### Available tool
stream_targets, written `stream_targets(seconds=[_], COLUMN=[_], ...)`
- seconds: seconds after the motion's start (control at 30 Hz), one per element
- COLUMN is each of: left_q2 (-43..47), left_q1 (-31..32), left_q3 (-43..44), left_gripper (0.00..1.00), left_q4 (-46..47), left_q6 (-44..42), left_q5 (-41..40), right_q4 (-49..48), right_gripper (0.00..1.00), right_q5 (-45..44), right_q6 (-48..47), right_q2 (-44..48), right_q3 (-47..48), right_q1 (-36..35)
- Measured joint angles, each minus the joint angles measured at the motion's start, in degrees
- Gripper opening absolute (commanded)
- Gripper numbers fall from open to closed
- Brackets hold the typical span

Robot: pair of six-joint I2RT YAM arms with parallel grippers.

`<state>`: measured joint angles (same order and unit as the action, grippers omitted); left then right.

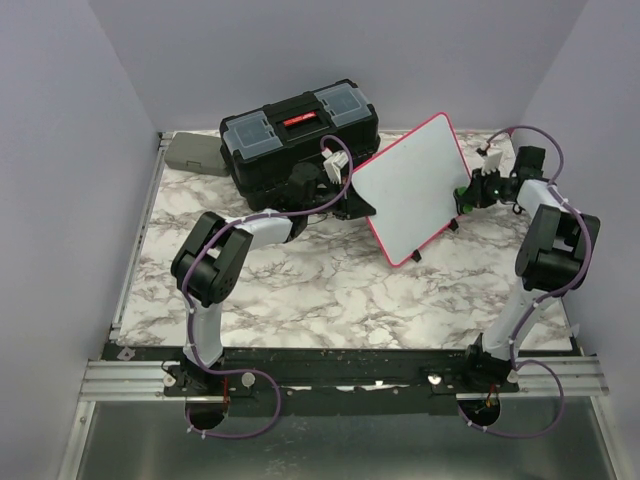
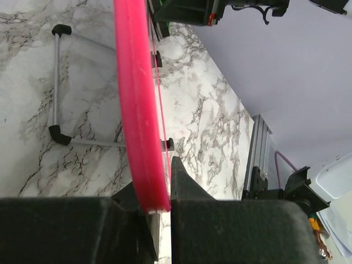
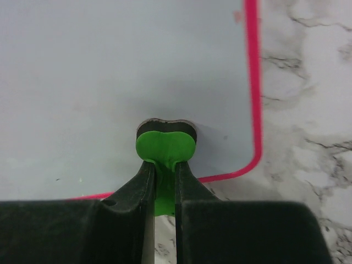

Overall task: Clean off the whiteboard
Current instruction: Erase the whiteboard at the whiteboard stand.

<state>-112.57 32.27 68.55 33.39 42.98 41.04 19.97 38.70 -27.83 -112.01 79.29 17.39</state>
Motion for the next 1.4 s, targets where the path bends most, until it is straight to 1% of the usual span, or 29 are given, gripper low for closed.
stream_targets(seconds=[0.07,0.13,0.2,0.27,0.43,0.53,0.67,0.87,0.97,1.27,1.4], left_q2=[0.00,0.00,0.00,0.00,0.00,0.00,0.00,0.00,0.00,0.00,0.00], left_q1=[-0.09,-0.31,-0.57,-0.76,-0.76,-0.70,-0.35,-0.17,-0.11,0.00,0.00], left_q3=[0.00,0.00,0.00,0.00,0.00,-0.02,-0.02,-0.02,-0.02,-0.02,-0.02], left_gripper=[0.00,0.00,0.00,0.00,0.00,0.00,0.00,0.00,0.00,0.00,0.00], left_q4=[0.09,0.22,0.20,0.22,0.13,-0.09,-0.24,-0.24,-0.17,0.13,0.22], left_q6=[-0.04,-0.15,-0.20,-0.22,-0.28,-0.24,-0.24,-0.07,0.07,0.09,0.07], left_q5=[-0.07,-0.28,-0.55,-0.72,-0.90,-0.74,0.00,0.07,0.00,0.00,0.02], right_q4=[1.57,1.57,0.24,-2.86,-12.85,-16.33,-18.75,-17.00,-16.81,-15.98,-14.10], right_gripper=[0.01,0.01,0.01,0.01,0.01,0.01,0.01,0.01,0.01,0.01,0.01], right_q5=[1.46,2.47,2.82,1.81,-6.47,-11.72,-15.56,-16.98,-17.57,-17.07,-14.62], right_q6=[-2.36,-2.69,-0.37,4.00,14.60,18.18,20.52,22.01,22.01,18.93,16.94], right_q2=[0.52,1.88,3.80,5.55,7.26,6.82,5.20,1.70,1.38,1.97,1.99], right_q3=[-0.81,-2.58,-4.52,-5.81,-5.86,-4.33,-1.40,3.45,3.34,-7.04,-8.11], right_q1=[-1.11,-2.89,-4.96,-6.60,-8.09,-7.54,-5.99,-5.27,-4.92,0.22,0.83])
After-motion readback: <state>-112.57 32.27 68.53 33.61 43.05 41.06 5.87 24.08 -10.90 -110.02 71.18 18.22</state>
